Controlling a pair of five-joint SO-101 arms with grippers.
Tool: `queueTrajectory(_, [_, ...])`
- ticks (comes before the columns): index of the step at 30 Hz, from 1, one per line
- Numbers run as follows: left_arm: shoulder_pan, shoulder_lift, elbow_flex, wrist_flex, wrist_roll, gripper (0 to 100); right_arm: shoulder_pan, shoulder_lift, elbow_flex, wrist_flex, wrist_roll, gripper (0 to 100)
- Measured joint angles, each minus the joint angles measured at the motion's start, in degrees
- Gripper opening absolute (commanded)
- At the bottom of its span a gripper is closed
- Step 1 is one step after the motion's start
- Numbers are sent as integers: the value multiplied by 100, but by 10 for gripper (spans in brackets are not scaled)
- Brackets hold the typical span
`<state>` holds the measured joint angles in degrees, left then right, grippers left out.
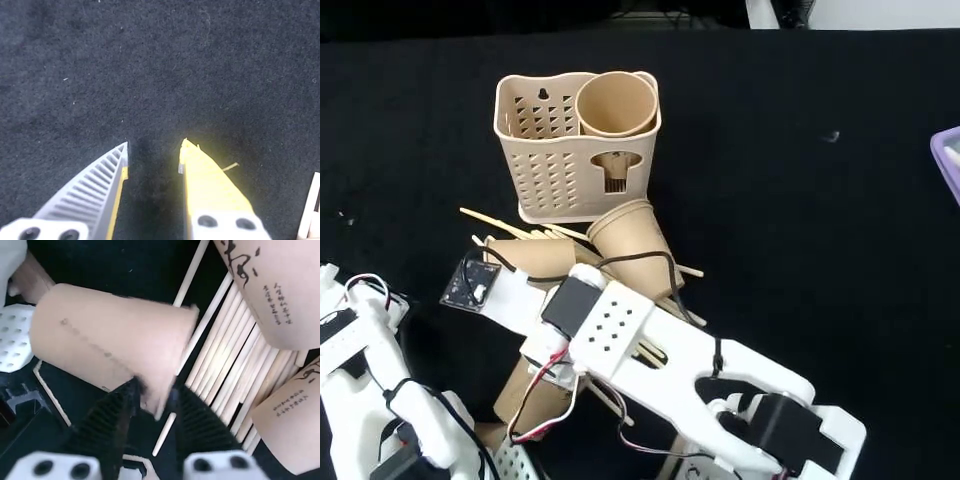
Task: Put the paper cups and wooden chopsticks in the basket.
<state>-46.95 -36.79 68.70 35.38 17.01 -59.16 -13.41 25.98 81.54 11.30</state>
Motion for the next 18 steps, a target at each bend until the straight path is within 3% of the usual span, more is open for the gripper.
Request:
queueTrajectory(9, [0,0,0,0,0,170,0,-536,-721,800,440,11])
queueTrajectory(18, [0,0,0,0,0,170,0,-747,-475,492,519,11])
